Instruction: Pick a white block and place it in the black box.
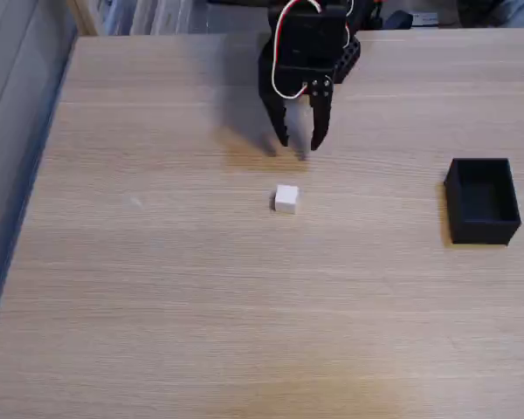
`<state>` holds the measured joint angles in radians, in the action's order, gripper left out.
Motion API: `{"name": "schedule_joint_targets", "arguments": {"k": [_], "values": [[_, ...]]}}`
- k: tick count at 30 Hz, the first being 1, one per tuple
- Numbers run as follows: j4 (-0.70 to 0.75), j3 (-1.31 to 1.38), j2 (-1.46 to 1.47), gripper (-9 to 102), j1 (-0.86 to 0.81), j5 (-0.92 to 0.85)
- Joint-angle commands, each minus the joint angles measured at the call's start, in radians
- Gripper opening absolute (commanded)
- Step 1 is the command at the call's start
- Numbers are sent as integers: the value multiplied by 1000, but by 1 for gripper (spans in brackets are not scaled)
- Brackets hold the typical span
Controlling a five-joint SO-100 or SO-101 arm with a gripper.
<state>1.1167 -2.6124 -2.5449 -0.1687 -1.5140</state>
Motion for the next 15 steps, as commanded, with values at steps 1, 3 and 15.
{"name": "schedule_joint_targets", "arguments": {"k": [1, 3, 15], "values": [[-8, 51, 55, 23, -34, -9], [-23, 61, 91, 24, -51, -17], [-153, 135, 299, 28, -84, -34]]}}
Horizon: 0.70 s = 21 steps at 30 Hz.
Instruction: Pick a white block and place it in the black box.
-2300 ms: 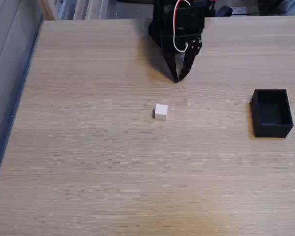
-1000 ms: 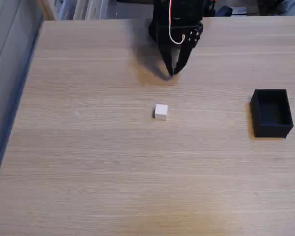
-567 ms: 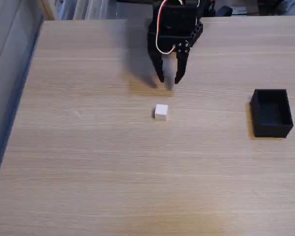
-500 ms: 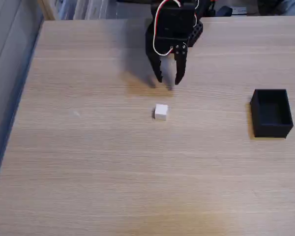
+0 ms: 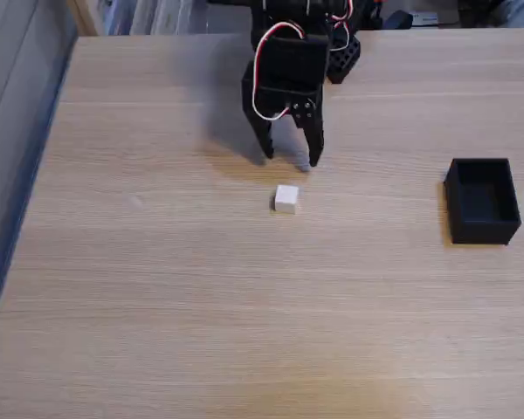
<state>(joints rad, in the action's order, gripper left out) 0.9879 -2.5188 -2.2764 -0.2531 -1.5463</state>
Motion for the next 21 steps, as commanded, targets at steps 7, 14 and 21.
{"name": "schedule_joint_targets", "arguments": {"k": [7, 14, 21], "values": [[-67, 115, 155, 28, 8, 12], [-69, 247, 310, 28, 20, 38], [-77, 347, 426, 27, 23, 51]]}}
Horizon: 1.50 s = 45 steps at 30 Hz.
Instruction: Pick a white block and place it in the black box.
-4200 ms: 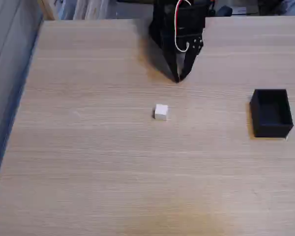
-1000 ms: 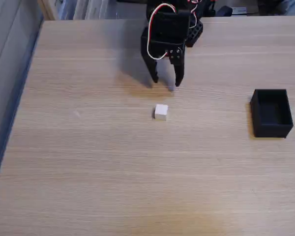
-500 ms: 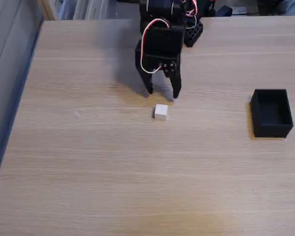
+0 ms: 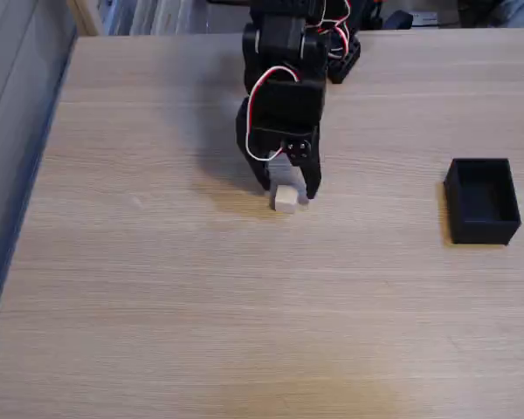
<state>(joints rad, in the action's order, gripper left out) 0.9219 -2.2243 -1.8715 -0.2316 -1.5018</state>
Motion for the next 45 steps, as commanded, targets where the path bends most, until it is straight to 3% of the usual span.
{"name": "schedule_joint_targets", "arguments": {"k": [1, 10, 13, 27, 37, 45], "values": [[-12, 60, 31, 27, 2, 6], [25, 57, 52, 15, -2, -48], [25, 51, 52, 0, 12, -20], [107, 44, -184, 0, 69, -37], [264, 32, -480, 0, 417, 2], [288, 121, -463, 0, 696, 40]]}}
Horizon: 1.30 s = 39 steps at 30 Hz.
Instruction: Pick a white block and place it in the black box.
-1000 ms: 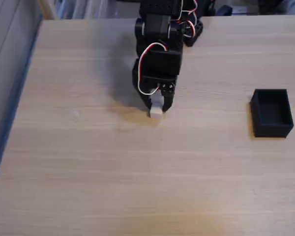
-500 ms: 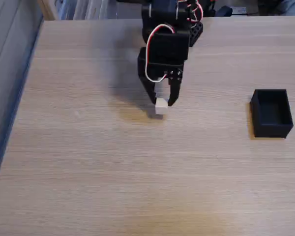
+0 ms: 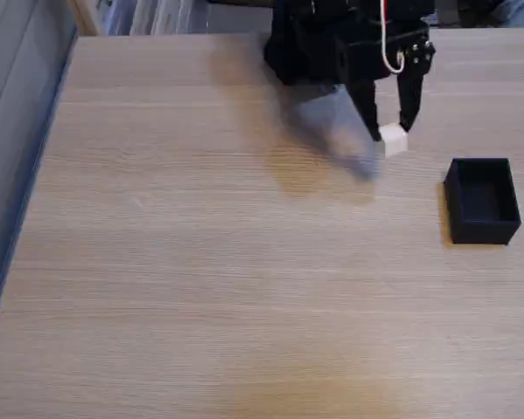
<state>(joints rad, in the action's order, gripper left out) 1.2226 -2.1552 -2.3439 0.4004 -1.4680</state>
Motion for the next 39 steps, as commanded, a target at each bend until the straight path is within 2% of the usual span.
{"name": "schedule_joint_targets", "arguments": {"k": [1, 10, 21, 30, 33, 34, 35, 39], "values": [[-31, 61, 23, 0, 83, 9], [-75, 235, 273, 0, 175, 21], [8, 577, 627, 0, 227, 150], [26, 627, 718, 1, 224, 89], [14, 627, 721, 9, 218, 109], [5, 627, 719, 20, 216, 124], [0, 630, 719, 25, 215, 137], [2, 620, 695, 25, 206, 127]]}}
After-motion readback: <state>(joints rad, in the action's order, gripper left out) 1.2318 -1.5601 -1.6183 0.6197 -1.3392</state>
